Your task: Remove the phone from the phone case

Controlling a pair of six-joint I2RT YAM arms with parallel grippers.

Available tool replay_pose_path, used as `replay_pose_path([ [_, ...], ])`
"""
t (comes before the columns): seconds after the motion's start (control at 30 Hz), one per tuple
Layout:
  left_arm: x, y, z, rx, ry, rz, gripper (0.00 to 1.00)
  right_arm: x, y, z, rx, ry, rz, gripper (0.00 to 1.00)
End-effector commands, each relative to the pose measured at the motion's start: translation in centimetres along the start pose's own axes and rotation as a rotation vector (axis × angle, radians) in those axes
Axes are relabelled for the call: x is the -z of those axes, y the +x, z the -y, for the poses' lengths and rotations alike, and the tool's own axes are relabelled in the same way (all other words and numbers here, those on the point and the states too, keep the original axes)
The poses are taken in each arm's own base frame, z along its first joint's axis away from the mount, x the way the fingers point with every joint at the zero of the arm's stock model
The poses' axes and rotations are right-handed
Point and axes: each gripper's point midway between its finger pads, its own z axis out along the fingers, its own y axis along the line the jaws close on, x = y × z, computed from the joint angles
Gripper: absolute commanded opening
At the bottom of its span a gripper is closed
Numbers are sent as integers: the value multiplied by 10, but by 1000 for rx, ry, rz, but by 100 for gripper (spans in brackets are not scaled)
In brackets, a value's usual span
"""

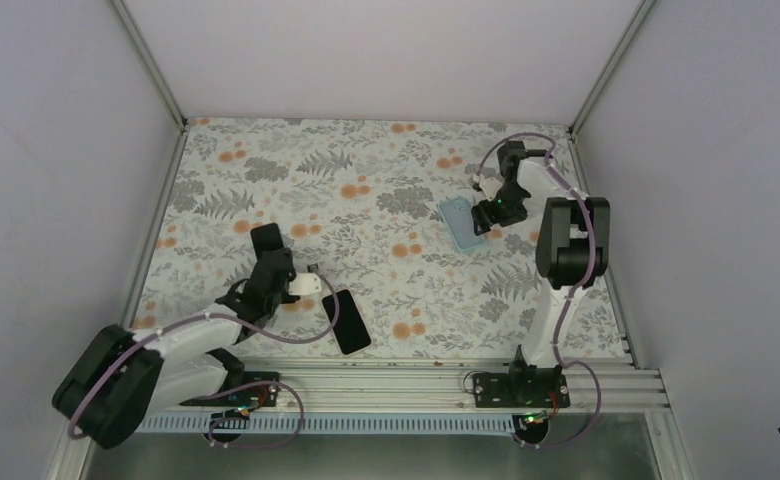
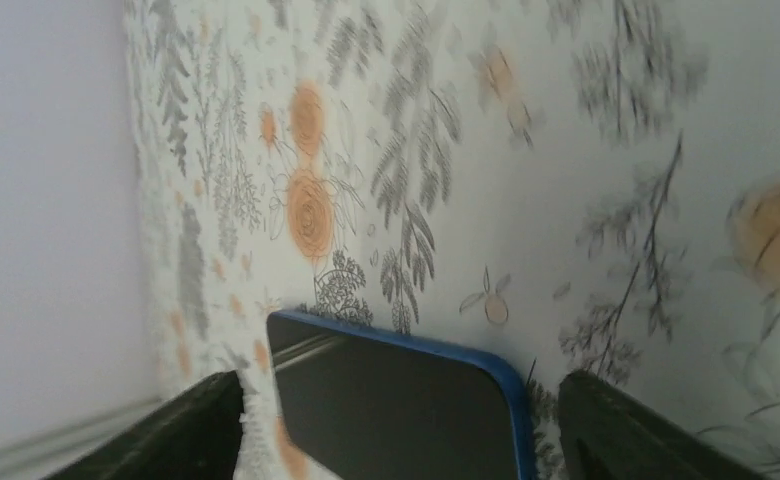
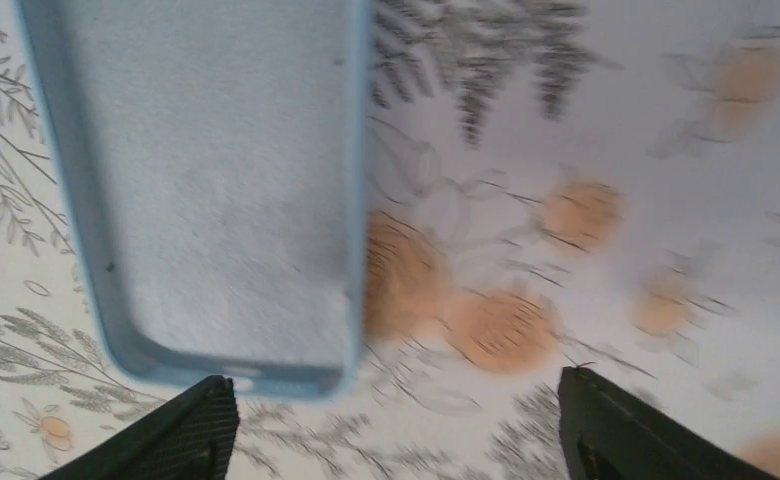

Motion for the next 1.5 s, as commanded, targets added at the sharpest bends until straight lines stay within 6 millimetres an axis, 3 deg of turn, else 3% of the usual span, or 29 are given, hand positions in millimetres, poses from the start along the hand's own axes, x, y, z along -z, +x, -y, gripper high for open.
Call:
replay_pose_path([
  [0.0, 29, -22, 15, 54, 258, 90, 84, 61, 5, 36, 55, 271, 46, 83],
  [0.1, 55, -40, -4, 109, 368, 127, 94, 96, 8, 57, 52, 446, 56, 90],
  [0.13, 64, -45, -11, 130, 404, 133, 96, 107, 9, 62, 52, 503, 57, 97],
  [0.2, 85, -54, -33, 165, 445, 145, 98, 132, 6, 62, 77, 580, 93, 100],
  [0.27, 104, -65, -68, 198, 398, 187, 99, 153, -3, 45, 119, 580, 163, 100],
  [0.37, 136, -78, -129, 269, 249, 269, 100, 171, -14, -8, 213, 464, 257, 100],
  [0.43, 158, -83, -171, 337, 142, 307, 100, 179, -18, -59, 302, 344, 323, 100],
  [0.5, 169, -80, -200, 410, 58, 308, 100, 178, -21, -110, 382, 231, 372, 100],
  [0.67, 174, -53, -249, 550, -182, 222, 100, 148, -12, -232, 581, -13, 392, 100],
  [0.77, 179, -39, -267, 629, -291, 199, 100, 125, 3, -300, 747, -128, 403, 100],
  [0.9, 192, -19, -288, 713, -401, 198, 100, 96, 14, -356, 919, -192, 410, 100],
  [1.03, 201, 3, -299, 764, -517, 183, 100, 48, 22, -392, 1053, -220, 349, 100],
  [1.23, 201, 27, -300, 815, -582, 134, 100, -8, 16, -429, 1144, -128, 339, 100],
  [1.33, 198, 31, -297, 820, -581, 120, 100, -27, 13, -441, 1174, -84, 351, 100],
  [1.47, 196, 35, -295, 828, -581, 106, 100, -40, 18, -451, 1201, -96, 338, 100],
])
